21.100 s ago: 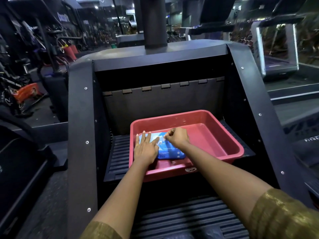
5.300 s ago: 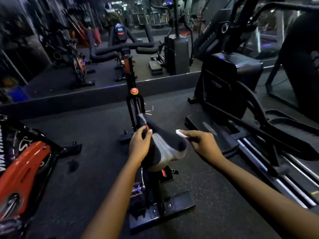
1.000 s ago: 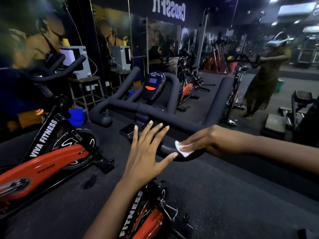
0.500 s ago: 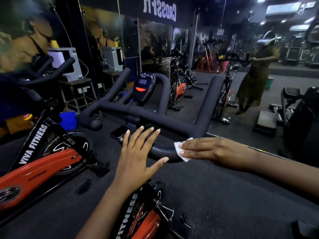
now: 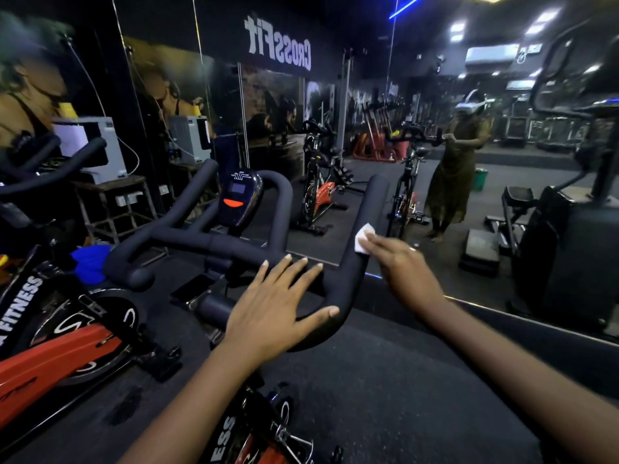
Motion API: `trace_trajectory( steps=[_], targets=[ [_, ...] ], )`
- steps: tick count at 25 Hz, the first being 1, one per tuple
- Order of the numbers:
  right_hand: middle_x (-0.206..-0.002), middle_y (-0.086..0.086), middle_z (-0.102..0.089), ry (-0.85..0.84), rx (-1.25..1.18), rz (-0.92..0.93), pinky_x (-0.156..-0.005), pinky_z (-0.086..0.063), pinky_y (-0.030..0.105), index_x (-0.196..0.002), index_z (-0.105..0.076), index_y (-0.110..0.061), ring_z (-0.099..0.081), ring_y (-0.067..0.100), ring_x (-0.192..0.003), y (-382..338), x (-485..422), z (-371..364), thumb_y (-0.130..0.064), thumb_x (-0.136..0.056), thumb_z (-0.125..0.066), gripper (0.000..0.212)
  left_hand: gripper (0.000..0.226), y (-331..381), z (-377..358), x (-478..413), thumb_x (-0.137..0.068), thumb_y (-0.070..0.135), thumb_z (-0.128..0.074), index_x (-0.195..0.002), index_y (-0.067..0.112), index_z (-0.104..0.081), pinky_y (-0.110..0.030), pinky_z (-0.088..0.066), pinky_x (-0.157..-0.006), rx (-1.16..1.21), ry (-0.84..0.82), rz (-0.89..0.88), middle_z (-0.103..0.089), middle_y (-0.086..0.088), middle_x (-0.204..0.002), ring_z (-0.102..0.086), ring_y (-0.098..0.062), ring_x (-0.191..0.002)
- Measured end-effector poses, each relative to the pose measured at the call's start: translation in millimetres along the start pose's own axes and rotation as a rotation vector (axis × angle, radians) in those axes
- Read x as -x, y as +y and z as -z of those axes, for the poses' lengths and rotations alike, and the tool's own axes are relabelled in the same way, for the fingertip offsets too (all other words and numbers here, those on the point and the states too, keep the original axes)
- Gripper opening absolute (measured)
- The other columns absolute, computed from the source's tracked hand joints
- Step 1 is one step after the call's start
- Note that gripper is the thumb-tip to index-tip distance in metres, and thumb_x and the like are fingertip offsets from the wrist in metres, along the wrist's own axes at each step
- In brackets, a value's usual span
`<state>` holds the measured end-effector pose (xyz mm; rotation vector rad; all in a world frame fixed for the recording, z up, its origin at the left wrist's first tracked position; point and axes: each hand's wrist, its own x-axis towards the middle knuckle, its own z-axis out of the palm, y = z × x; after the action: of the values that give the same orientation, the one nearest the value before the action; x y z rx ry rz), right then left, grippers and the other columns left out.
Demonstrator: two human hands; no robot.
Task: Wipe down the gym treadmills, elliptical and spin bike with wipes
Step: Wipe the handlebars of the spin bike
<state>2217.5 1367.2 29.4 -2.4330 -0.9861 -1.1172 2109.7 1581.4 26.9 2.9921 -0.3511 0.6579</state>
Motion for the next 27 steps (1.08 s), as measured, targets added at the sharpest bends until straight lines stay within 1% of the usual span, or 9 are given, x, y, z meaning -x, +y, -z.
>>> trace_trajectory(
  steps=[2,8,13,15,17,19,22,25,27],
  targets=[
    [-0.11,0.02,-0.066,0.047,-0.065,-0.126,-0.074,-0.054,0.037,-0.112,-0.066,0.0,-0.068,0.033,-0.089,-26,22,-13,0.023,-0.043,-0.065,0.073,0.113,-1,0,0,-0.053,0.084,0.028,-0.149,0.039,-0.013,-0.031,0.006,-0.117,-0.004,-0.005,0.001,-0.01,0.01,-0.158,0.001,-0.009,-0.146],
    [-0.109,0.013,-0.068,0.235,-0.209,-0.42,-0.09,-0.038,0.019,-0.111,-0.067,-0.005,-0.069,0.024,-0.09,-98,59,-17,0.027,-0.046,-0.068,0.072,0.11,1,0,0,-0.056,0.083,0.027,-0.148,0.04,-0.014,-0.028,0.01,-0.114,-0.003,-0.006,0.005,-0.01,0.01,-0.158,-0.002,-0.009,-0.146],
    [-0.112,0.006,-0.066,0.292,-0.299,-0.227,-0.094,-0.04,0.011,-0.107,-0.069,-0.005,-0.062,0.012,-0.102,-95,43,11,0.001,-0.071,-0.049,0.041,0.109,0,1,-2,-0.058,0.084,0.027,-0.148,0.04,-0.017,-0.027,0.009,-0.114,-0.011,-0.027,0.005,-0.013,0.01,-0.158,-0.005,-0.009,-0.146],
    [-0.109,0.012,-0.068,0.244,-0.23,-0.199,-0.09,-0.047,0.023,-0.104,-0.07,-0.004,-0.064,0.023,-0.1,-58,4,15,-0.005,-0.072,-0.044,0.041,0.109,1,1,-2,-0.059,0.084,0.026,-0.148,0.039,-0.02,-0.028,0.009,-0.114,-0.014,-0.024,-0.003,-0.016,0.009,-0.157,-0.007,-0.01,-0.146],
    [-0.111,0.017,-0.066,-0.003,-0.051,-0.192,-0.083,-0.052,0.036,-0.105,-0.068,-0.002,-0.063,0.032,-0.101,-29,-31,13,-0.008,-0.074,-0.045,0.04,0.11,2,2,-1,-0.057,0.083,0.028,-0.148,0.04,-0.017,-0.029,0.01,-0.113,-0.026,-0.029,-0.001,-0.014,0.01,-0.158,-0.005,-0.01,-0.146],
    [-0.112,0.016,-0.062,-0.234,0.112,-0.102,-0.08,-0.052,0.04,-0.104,-0.065,0.0,-0.057,0.032,-0.106,-20,-40,3,-0.016,-0.081,-0.039,0.038,0.111,3,3,-1,-0.055,0.083,0.03,-0.148,0.04,-0.014,-0.029,0.012,-0.113,-0.024,-0.042,0.007,-0.011,0.011,-0.158,-0.002,-0.01,-0.146],
    [-0.093,0.007,-0.066,-0.158,0.2,0.01,-0.059,-0.054,0.029,-0.089,-0.069,-0.006,-0.063,0.024,-0.083,-35,-17,-5,-0.019,-0.079,-0.039,0.035,0.109,1,3,-2,-0.056,0.084,0.028,-0.149,0.041,-0.009,-0.031,0.011,-0.114,-0.038,-0.053,0.007,-0.007,0.011,-0.159,0.001,-0.01,-0.146],
    [-0.097,0.002,-0.069,-0.083,0.111,0.021,-0.059,-0.051,0.02,-0.099,-0.071,-0.01,-0.064,0.018,-0.075,-59,15,2,-0.018,-0.072,-0.034,0.046,0.112,2,2,-2,-0.053,0.083,0.031,-0.149,0.041,-0.01,-0.032,0.007,-0.116,-0.043,-0.054,-0.001,-0.008,0.011,-0.158,-0.001,-0.011,-0.146],
    [-0.099,0.003,-0.07,-0.053,-0.061,0.029,-0.062,-0.054,0.022,-0.098,-0.072,-0.011,-0.067,0.021,-0.078,-62,16,14,-0.018,-0.068,-0.035,0.048,0.114,1,1,-1,-0.051,0.081,0.033,-0.149,0.041,-0.01,-0.032,0.007,-0.116,-0.039,-0.056,0.007,-0.008,0.011,-0.159,0.0,-0.011,-0.146]
  ],
)
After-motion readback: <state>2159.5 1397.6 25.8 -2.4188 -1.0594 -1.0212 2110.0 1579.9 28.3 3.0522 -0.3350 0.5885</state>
